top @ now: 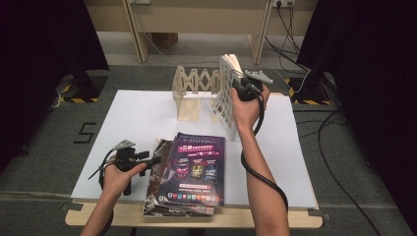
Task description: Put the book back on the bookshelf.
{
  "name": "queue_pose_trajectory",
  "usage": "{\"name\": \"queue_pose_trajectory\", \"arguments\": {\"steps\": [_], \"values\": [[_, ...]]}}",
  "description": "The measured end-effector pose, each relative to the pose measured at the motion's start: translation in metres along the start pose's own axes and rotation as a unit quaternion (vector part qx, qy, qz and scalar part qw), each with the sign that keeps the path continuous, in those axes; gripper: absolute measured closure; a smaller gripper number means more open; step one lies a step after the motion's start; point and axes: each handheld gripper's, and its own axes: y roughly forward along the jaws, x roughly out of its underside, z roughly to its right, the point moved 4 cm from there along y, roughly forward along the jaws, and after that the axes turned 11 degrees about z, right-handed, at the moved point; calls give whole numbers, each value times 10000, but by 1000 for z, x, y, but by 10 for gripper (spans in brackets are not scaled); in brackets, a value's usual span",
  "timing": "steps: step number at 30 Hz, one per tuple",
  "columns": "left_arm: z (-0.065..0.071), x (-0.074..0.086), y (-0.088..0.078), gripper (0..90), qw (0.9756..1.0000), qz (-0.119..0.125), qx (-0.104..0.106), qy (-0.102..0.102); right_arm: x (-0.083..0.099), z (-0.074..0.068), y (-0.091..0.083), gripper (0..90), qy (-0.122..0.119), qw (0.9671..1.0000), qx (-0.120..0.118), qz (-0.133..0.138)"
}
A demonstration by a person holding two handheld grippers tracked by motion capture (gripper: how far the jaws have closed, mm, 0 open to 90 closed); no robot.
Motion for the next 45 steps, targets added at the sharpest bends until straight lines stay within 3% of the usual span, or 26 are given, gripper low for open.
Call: {"name": "queue_pose_trajectory", "arguments": {"steps": [13,19,27,38,45], "values": [[-1,1,0,319,10000,-5,-11,-3,-1,-1,6,724,-222,9996,19,-155],[-1,1,0,327,10000,-29,-18,19,-2,1,7,741,-149,9997,37,-166],[-2,1,0,324,10000,-8,-38,-5,-2,-1,3,746,-56,9999,-43,108],[-3,0,-2,324,10000,13,-43,-17,-12,-10,-3,747,-235,9985,-38,493],[-3,-1,-2,324,10000,25,-43,-12,-17,-10,0,747,-192,9979,-4,617]]}}
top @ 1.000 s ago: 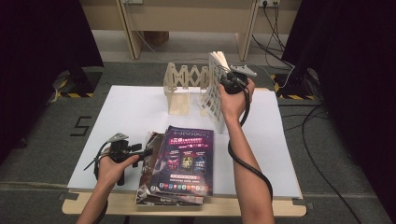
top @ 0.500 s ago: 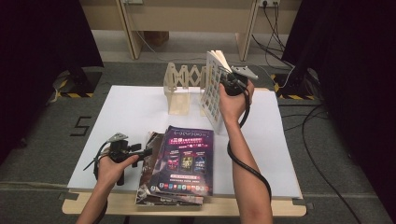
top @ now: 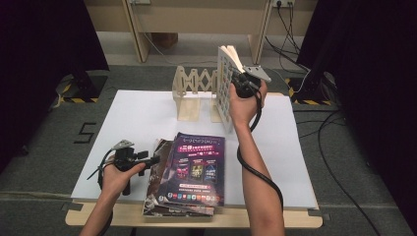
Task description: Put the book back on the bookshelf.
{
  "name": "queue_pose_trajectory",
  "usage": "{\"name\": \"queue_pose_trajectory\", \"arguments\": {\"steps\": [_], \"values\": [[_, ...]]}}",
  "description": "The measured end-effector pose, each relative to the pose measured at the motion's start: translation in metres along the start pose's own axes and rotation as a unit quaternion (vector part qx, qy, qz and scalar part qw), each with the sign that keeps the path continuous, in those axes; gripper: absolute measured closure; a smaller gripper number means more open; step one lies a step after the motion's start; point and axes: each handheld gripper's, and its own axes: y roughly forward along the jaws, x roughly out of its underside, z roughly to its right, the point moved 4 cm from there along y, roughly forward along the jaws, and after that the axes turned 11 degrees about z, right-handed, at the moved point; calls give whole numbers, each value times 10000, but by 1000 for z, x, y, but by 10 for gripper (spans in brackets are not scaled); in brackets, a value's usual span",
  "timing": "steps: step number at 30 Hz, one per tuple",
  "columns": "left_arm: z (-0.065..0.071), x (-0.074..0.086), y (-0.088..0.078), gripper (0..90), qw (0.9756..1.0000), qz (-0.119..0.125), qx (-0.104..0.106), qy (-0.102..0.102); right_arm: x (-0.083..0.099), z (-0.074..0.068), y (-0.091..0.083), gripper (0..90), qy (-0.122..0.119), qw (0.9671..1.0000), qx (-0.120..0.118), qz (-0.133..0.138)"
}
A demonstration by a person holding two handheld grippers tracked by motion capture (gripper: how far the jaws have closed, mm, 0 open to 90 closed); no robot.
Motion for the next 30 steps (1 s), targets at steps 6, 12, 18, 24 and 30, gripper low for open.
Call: {"name": "queue_pose_trajectory", "arguments": {"steps": [6,12,18,24,30], "values": [[0,1,1,323,10000,-6,11,-14,3,0,6,747,-9,10000,16,-47],[-1,1,1,323,10000,-8,6,-18,3,-3,10,747,9,10000,26,-4],[-2,1,0,324,10000,-2,-21,-10,2,-3,14,747,22,10000,52,46],[-2,2,1,323,10000,-15,7,-44,2,-3,16,747,1,9999,73,125],[-2,2,1,323,10000,-11,-2,-39,3,-4,19,746,1,9999,92,141]]}}
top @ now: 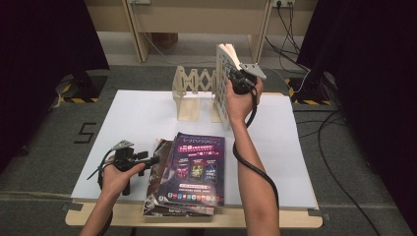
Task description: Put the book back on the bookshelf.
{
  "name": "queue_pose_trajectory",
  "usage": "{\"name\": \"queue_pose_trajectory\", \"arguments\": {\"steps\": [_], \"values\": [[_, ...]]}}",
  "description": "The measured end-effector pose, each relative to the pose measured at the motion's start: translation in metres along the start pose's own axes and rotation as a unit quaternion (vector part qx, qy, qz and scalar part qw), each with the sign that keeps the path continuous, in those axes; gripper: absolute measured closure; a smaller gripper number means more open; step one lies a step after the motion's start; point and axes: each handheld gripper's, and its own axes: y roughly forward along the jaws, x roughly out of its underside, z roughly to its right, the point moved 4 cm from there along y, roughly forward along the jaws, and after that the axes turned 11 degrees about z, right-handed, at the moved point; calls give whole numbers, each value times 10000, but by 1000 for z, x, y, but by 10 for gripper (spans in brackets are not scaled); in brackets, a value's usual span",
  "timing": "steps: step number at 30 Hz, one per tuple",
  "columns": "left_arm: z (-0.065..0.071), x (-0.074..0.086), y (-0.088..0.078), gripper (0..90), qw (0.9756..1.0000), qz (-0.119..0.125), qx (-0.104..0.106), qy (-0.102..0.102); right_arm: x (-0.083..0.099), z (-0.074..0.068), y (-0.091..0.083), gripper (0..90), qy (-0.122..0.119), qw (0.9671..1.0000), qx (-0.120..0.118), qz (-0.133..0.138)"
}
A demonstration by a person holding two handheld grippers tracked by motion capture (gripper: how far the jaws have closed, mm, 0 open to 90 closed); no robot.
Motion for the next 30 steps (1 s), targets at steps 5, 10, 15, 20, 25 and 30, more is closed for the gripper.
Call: {"name": "queue_pose_trajectory", "arguments": {"steps": [5,10,15,20,25,30], "values": [[0,1,1,323,10000,-17,4,15,6,0,3,746,18,10000,33,9],[-1,1,0,323,10000,-19,-9,5,17,-1,4,745,-71,10000,42,37],[0,2,2,323,10000,-35,2,4,22,0,1,742,-167,9999,21,33],[2,3,3,323,10000,-53,14,9,25,2,-3,733,-228,9997,-28,36],[3,3,3,323,10000,-46,31,27,19,4,-3,686,-75,9998,-113,-143],[2,3,3,323,10000,-49,18,18,12,5,-1,655,-58,9997,-125,-220]]}}
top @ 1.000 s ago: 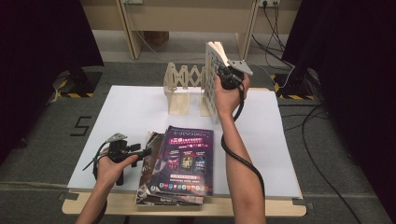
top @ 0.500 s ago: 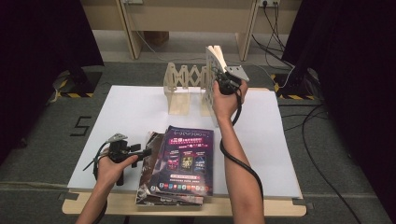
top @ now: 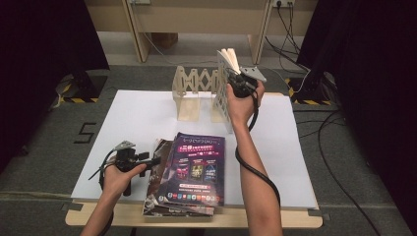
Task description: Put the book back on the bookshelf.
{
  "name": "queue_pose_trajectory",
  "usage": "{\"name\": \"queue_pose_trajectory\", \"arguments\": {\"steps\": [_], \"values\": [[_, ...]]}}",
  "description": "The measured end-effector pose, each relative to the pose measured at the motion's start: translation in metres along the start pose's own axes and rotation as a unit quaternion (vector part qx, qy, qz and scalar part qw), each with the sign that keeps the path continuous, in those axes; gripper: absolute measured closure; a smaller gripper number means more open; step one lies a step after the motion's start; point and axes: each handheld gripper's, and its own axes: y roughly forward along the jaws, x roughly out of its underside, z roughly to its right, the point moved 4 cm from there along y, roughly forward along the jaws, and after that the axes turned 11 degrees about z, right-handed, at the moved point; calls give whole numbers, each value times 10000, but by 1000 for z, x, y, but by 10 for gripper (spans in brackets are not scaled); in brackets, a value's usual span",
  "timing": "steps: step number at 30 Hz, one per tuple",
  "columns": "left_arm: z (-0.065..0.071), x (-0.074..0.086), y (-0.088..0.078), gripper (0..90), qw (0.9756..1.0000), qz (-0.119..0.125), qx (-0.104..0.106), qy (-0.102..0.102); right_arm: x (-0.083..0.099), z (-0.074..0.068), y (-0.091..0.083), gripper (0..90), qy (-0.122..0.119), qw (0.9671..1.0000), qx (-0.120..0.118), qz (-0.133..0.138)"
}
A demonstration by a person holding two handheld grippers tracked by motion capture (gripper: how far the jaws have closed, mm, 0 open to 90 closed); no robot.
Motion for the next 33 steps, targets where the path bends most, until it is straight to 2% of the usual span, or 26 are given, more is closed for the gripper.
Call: {"name": "queue_pose_trajectory", "arguments": {"steps": [4,7,9,17,20,24,30,33], "values": [[0,0,0,323,10000,-1,-4,14,-2,1,2,636,28,10000,-24,-87],[1,0,0,323,10000,-9,4,15,-2,2,6,626,129,9996,-32,-251],[0,0,0,322,10000,-17,3,21,-4,2,8,627,114,9994,-16,-332],[0,0,0,322,10000,-18,-1,19,-9,2,12,711,32,9977,132,-659],[-1,0,0,322,10000,-7,6,13,-9,2,12,737,-136,9976,213,-652],[-1,0,0,322,10000,-7,7,26,-9,0,11,743,-189,9977,206,-610],[-1,-1,-1,322,10000,6,-5,43,-8,-3,9,747,-129,9990,136,-396],[-1,-1,-1,322,10000,12,-7,53,-12,-5,9,747,-173,9994,123,-257]]}}
